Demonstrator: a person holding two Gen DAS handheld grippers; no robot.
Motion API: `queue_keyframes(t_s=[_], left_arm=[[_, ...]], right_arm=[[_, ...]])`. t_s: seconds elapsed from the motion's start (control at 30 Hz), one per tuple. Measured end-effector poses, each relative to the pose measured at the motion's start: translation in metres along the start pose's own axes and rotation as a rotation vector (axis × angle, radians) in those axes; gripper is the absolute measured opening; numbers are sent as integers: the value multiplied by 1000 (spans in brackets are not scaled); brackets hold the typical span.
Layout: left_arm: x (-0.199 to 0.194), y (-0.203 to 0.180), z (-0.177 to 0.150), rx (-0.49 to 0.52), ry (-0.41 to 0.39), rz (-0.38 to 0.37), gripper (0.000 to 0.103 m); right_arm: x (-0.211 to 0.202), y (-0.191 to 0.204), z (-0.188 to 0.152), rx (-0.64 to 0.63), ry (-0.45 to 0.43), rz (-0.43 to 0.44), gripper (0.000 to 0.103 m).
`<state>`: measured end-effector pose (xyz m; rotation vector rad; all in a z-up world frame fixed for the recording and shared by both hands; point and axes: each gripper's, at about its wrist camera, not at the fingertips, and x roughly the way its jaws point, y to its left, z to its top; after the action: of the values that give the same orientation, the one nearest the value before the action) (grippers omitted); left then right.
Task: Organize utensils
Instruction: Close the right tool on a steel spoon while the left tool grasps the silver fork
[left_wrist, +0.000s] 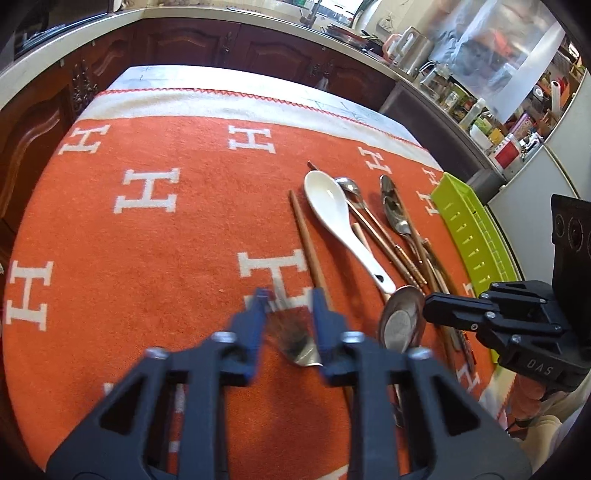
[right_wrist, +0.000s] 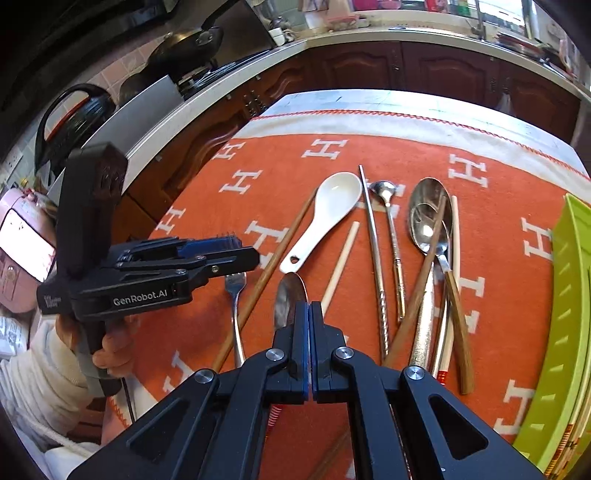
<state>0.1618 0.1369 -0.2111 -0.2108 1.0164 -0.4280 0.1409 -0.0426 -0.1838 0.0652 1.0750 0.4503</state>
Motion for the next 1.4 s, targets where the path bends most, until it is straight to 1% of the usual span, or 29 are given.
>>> queue_keyframes(t_s=[0.07, 0.13, 0.23, 0.3, 0.4, 0.43, 0.47, 0.57, 0.73, 0.83, 0.9, 0.93, 0.97, 1.0, 1.13, 1.17, 1.4], left_arm=[[1, 0, -2, -12, -12, 1, 3], [0, -3, -4, -7, -19, 12, 2], [-4, -6, -6, -14, -25, -13, 2], [-6, -9, -6, -7, -31, -16, 1], [-10, -9, -7, -3, -31, -19, 1], [-11, -9, -8, -5, -31, -20, 1], [-13, -8, -8, -9, -33, -23, 1], [-19, -5, -10, -24, -39, -28, 1], [-24, -1, -14, -48, -37, -33, 0], [-28, -1, -17, -52, -39, -29, 0], [-31, -2, -18, -52, -42, -27, 0], [-33, -3, -20, -54, -46, -30, 0], [-36, -3, -20, -56, -49, -32, 0], [-38, -3, -21, -55, -51, -34, 0], [-52, -8, -22, -40, -65, -52, 0], [-56, -10, -23, -34, -69, -54, 0], [-81, -31, -27, 17, -95, -70, 0]], right_arm=[[3, 0, 0, 5, 5, 4, 0], [7, 1, -1, 1, 11, 10, 0], [11, 5, -3, -12, 30, 32, 1], [15, 6, -5, -13, 41, 49, 3], [20, 7, -7, -5, 56, 78, 15], [21, 8, -8, -5, 55, 77, 22], [23, 9, -9, -10, 51, 73, 25], [28, 15, -12, -46, 51, 53, 27], [34, 31, -17, -144, 19, -6, 27], [36, 45, -24, -229, 1, -58, 27], [37, 52, -28, -267, -14, -88, 19], [36, 54, -30, -273, -23, -96, 14], [35, 53, -30, -269, -26, -94, 9], [34, 52, -31, -259, -28, -83, 6], [21, 44, -31, -195, -52, -22, 1], [15, 42, -32, -183, -67, -8, 1], [-24, 35, -45, -142, -156, 4, 1]])
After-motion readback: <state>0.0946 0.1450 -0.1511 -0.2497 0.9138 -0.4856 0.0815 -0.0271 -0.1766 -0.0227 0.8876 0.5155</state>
